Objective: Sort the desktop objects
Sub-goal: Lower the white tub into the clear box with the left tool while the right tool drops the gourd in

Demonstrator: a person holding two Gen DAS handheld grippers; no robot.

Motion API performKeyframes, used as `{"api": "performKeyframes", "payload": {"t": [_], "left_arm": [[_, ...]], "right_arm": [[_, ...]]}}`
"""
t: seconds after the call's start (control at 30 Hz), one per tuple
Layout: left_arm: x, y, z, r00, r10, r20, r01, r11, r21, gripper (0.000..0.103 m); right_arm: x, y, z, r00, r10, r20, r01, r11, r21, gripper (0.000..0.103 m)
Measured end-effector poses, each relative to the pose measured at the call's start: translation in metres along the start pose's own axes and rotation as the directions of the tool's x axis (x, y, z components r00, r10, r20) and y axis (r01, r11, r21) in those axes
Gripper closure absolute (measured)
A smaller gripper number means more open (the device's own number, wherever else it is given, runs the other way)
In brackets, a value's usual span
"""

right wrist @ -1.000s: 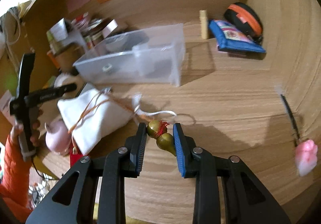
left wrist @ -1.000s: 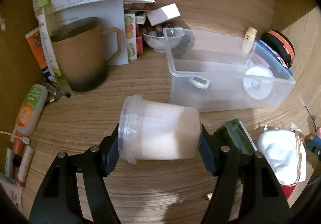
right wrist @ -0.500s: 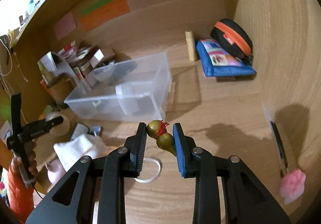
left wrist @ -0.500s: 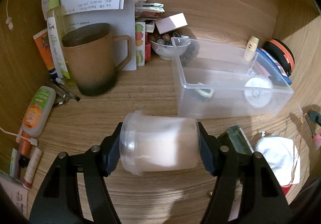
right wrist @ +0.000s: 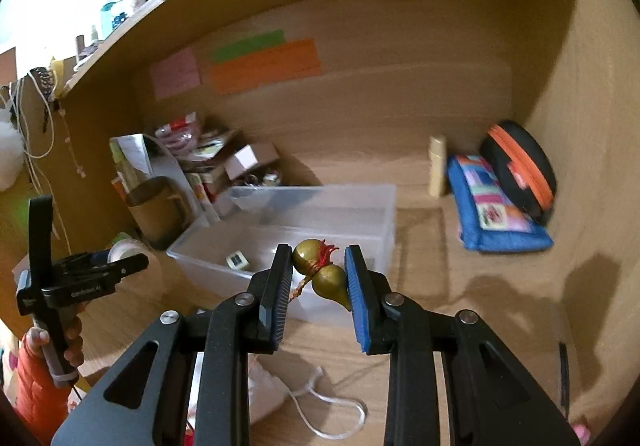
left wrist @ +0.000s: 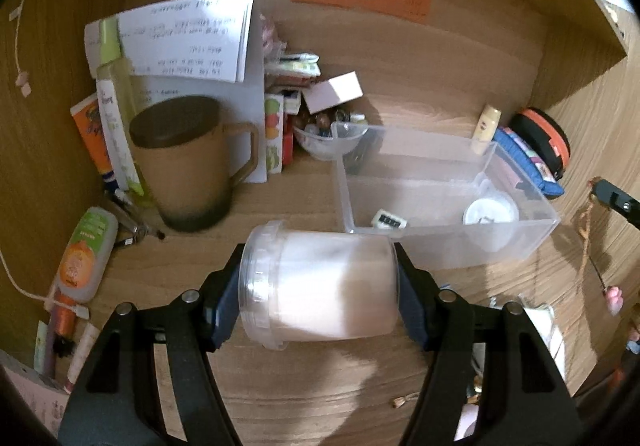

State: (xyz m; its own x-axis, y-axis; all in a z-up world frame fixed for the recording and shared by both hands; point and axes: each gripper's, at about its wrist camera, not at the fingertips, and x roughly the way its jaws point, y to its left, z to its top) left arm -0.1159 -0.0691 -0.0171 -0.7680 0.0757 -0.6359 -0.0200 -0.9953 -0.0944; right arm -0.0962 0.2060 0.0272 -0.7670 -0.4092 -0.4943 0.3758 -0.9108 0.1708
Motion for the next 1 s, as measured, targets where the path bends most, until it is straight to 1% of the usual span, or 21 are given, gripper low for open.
{"api": "performKeyframes", "payload": {"t": [0.27, 0.43, 0.57, 0.7, 0.87, 1.0], "left_arm": [[0.002, -0.006, 0.023, 1.000, -0.027, 0.008, 0.027, 0.999, 0.016, 0.036], [0.009, -0.013, 0.036, 0.999, -0.045, 0.012, 0.045, 0.999, 0.030, 0.036], [0.021, -0.021, 0.043, 0.998, -0.068, -0.002, 0.068, 0.997, 0.042, 0.037], [0.030, -0.029, 0.048, 0.999, -0.036, 0.005, 0.035, 0.997, 0.073, 0.037], [0.035, -0.027, 0.054, 0.999, -0.035, 0.001, 0.035, 0.997, 0.069, 0.037], [0.034, -0.037, 0.056, 1.000, 0.001, 0.018, -0.003, 0.994, 0.107, 0.037]], "right_arm": [[0.029, 0.013, 0.016, 0.998, 0.066, -0.003, -0.066, 0.998, -0.009, 0.079], [0.050, 0.019, 0.021, 0.995, 0.092, -0.028, -0.093, 0.995, -0.020, 0.079], [0.067, 0.024, 0.024, 0.993, 0.102, -0.055, -0.104, 0.994, -0.033, 0.079], [0.083, 0.028, 0.024, 0.990, 0.111, -0.085, -0.115, 0.992, -0.046, 0.079], [0.102, 0.035, 0.018, 0.985, 0.120, -0.126, -0.130, 0.989, -0.071, 0.079], [0.114, 0.040, 0.013, 0.981, 0.125, -0.150, -0.139, 0.986, -0.090, 0.079]]}}
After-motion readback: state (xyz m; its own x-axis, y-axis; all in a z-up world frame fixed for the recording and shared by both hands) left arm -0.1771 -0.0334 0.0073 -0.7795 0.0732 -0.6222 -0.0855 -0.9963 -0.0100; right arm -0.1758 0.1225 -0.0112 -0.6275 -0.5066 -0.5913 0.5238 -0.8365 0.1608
